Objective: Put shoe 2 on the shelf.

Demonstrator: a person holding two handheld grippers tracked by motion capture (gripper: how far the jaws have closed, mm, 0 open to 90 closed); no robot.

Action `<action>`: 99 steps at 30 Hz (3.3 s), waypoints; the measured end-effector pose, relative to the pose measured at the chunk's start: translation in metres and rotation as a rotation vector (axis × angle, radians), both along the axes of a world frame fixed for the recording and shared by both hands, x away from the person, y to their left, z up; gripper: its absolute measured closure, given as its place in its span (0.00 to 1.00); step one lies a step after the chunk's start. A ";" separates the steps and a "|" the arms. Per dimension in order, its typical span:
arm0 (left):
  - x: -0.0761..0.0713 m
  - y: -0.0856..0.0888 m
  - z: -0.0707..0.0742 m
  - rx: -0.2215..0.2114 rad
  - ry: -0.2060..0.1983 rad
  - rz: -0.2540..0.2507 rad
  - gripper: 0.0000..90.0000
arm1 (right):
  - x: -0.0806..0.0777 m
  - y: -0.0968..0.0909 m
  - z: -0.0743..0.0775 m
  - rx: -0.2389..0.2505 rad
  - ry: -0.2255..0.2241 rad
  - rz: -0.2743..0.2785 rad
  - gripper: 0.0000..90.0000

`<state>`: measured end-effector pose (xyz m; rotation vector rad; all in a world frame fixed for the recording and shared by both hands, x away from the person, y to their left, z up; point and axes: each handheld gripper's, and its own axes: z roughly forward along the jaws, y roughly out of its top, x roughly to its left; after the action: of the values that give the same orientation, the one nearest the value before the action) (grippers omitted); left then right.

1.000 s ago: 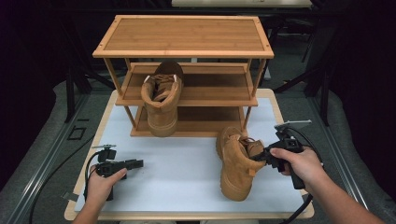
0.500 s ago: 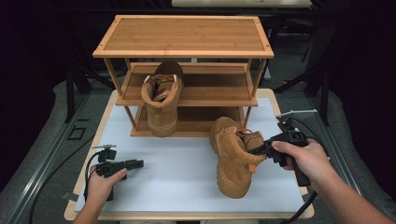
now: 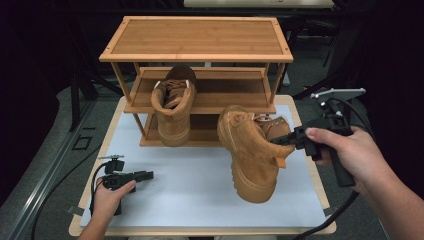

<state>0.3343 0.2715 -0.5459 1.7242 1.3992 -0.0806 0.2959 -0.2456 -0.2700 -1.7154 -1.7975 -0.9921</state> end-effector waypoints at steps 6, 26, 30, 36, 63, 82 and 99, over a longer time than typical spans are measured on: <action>0.000 0.002 0.001 -0.005 -0.004 0.004 0.57 | 0.017 0.005 0.014 0.064 -0.080 -0.021 0.86; 0.001 0.005 -0.002 -0.009 0.008 0.006 0.57 | 0.107 0.037 -0.020 0.063 -0.229 -0.181 0.86; 0.002 0.006 -0.002 -0.007 0.008 0.006 0.57 | 0.113 0.044 -0.027 0.034 -0.242 -0.199 0.85; 0.002 0.005 -0.002 -0.007 0.008 0.004 0.57 | 0.110 0.064 -0.031 0.000 -0.277 -0.194 0.85; 0.007 0.004 0.018 0.009 -0.051 0.003 0.61 | 0.095 0.070 -0.025 -0.068 -0.376 -0.140 0.57; 0.047 -0.031 0.146 0.157 -0.235 -0.081 1.00 | 0.077 0.040 -0.005 -0.027 -0.523 -0.168 0.57; 0.086 -0.056 0.159 0.156 -0.301 -0.045 1.00 | 0.116 0.032 -0.096 -0.154 -0.541 -0.181 0.91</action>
<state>0.4202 0.2159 -0.3864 1.8090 1.1691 0.2597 0.4118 -0.2138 -0.3657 -1.8499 -2.1135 -1.5479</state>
